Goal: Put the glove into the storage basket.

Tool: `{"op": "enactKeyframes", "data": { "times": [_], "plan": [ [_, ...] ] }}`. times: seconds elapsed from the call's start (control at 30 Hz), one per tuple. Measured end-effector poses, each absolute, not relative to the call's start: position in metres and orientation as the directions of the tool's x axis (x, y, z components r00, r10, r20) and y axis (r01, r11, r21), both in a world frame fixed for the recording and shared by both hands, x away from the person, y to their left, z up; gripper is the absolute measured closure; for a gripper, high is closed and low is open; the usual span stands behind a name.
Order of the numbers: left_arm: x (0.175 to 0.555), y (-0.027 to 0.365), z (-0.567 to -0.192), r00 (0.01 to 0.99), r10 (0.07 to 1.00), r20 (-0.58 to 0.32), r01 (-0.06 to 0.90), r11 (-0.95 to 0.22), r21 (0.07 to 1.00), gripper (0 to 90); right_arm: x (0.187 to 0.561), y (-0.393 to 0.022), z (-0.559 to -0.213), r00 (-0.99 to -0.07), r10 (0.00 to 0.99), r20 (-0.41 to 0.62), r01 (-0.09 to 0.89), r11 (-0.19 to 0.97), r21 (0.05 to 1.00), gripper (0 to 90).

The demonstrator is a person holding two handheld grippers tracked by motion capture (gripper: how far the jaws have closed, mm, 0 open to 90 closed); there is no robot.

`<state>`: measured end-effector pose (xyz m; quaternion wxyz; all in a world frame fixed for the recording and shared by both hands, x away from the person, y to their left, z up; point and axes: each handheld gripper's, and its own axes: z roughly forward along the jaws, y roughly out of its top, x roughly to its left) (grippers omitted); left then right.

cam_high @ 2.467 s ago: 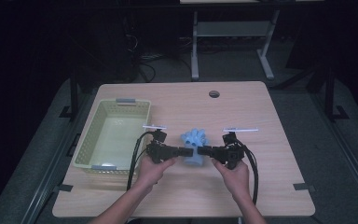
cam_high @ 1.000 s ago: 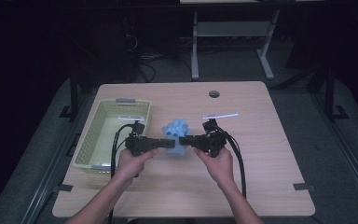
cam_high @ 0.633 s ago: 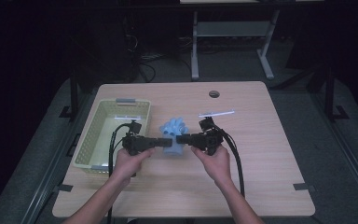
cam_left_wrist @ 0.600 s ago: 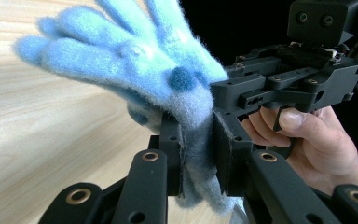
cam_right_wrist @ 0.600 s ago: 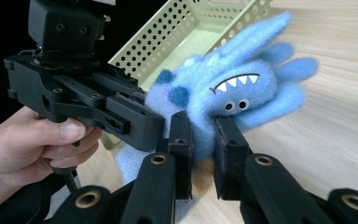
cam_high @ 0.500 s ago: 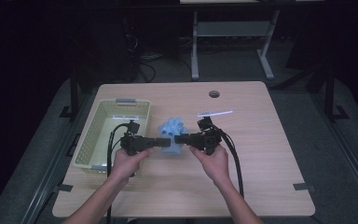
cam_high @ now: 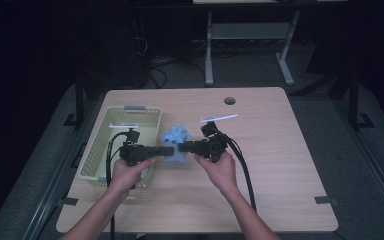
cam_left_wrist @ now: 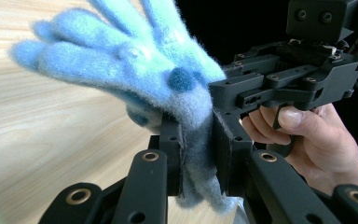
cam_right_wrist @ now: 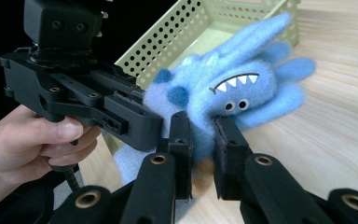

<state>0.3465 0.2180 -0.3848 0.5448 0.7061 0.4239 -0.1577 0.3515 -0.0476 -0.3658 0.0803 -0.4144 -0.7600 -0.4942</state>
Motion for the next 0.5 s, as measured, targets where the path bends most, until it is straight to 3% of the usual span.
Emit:
{"op": "enactKeyframes", "data": {
  "times": [0.5],
  "plan": [
    [0.346, 0.249, -0.382, 0.577, 0.442, -0.686, 0.773, -0.024, 0.634, 74.9, 0.359, -0.019, -0.366, -0.665, 0.517, 0.54, 0.701, 0.181, 0.69, 79.4]
  ]
}}
